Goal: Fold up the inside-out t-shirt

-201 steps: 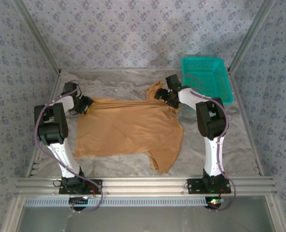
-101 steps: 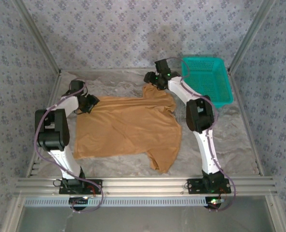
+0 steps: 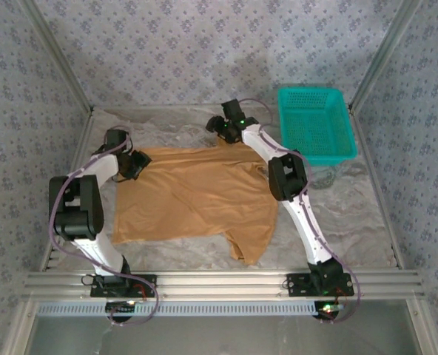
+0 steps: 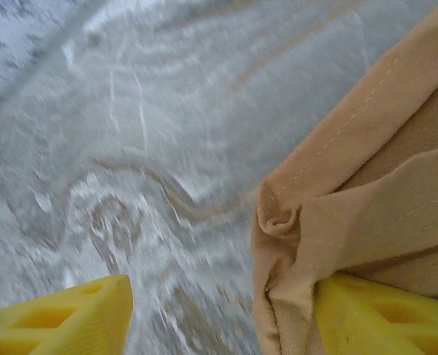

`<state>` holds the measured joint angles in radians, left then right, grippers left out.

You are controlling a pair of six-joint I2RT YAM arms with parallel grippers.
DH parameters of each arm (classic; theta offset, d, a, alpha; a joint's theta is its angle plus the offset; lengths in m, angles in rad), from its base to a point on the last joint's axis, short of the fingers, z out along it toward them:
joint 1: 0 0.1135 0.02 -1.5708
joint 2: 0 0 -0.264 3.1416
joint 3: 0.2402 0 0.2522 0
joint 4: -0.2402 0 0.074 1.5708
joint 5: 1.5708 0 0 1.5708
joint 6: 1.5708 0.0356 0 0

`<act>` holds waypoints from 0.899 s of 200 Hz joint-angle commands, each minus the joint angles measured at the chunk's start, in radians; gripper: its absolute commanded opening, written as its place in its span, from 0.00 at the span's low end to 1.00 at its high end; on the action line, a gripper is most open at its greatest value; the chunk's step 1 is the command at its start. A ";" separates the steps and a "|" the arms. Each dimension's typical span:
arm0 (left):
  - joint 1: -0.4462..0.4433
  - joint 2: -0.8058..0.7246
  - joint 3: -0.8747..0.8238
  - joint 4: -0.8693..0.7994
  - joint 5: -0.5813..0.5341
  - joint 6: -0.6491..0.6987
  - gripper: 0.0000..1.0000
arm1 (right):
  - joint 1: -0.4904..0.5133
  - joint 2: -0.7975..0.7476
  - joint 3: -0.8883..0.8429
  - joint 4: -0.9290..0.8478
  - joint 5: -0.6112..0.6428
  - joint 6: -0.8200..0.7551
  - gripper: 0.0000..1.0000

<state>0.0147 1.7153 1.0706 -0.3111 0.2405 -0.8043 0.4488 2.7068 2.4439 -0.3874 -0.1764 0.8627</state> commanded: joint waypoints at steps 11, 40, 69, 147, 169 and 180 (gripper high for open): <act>-0.009 -0.111 -0.087 0.053 0.027 -0.036 0.44 | -0.036 0.180 0.164 0.160 -0.043 0.135 0.69; -0.024 -0.141 -0.138 0.063 0.017 -0.037 0.44 | -0.077 0.220 0.225 0.296 -0.075 0.212 0.71; -0.024 -0.140 -0.137 0.050 0.013 -0.020 0.44 | -0.112 0.175 0.300 0.252 -0.158 0.172 0.81; 0.005 0.056 0.063 -0.037 0.024 0.071 0.47 | -0.100 -0.394 -0.395 -0.031 -0.119 -0.210 0.94; 0.024 0.141 0.124 -0.039 0.013 0.062 0.48 | -0.092 -0.460 -0.537 -0.058 -0.072 -0.262 0.95; 0.026 0.170 0.145 -0.033 -0.013 0.058 0.49 | -0.090 -0.475 -0.587 -0.057 -0.055 -0.270 0.95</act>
<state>0.0254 1.8256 1.1595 -0.3138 0.2523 -0.7597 0.3546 2.2547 1.9759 -0.3702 -0.2977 0.6922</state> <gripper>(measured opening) 0.482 0.946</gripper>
